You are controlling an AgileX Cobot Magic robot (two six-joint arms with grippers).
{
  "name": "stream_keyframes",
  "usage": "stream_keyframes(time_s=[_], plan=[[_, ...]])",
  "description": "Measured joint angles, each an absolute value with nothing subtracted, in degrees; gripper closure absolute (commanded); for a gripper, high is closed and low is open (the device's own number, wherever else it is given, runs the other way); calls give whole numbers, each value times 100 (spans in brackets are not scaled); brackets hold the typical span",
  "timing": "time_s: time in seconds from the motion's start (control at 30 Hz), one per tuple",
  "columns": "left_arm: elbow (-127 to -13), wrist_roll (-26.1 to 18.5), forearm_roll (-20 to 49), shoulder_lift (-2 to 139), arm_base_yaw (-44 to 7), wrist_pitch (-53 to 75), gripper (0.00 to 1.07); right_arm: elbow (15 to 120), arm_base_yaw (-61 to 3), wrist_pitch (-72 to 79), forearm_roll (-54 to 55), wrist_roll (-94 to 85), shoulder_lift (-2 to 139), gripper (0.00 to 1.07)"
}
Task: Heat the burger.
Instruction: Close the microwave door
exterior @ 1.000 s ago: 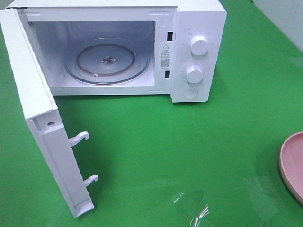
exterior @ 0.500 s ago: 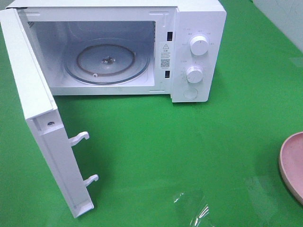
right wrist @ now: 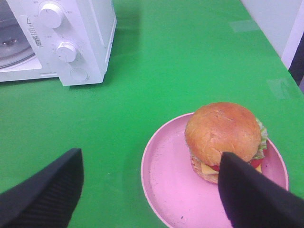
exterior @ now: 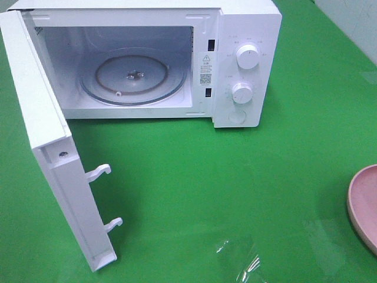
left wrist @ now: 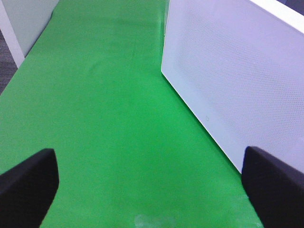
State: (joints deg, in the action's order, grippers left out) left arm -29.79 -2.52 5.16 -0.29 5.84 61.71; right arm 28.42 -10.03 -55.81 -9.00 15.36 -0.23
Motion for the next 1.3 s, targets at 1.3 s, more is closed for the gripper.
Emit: stream_keyframes(time_s=[1.3], plan=[[-3008,-241,504,160,584,6113,15,2842,-1003,-5581,-900,1536,-23,31]])
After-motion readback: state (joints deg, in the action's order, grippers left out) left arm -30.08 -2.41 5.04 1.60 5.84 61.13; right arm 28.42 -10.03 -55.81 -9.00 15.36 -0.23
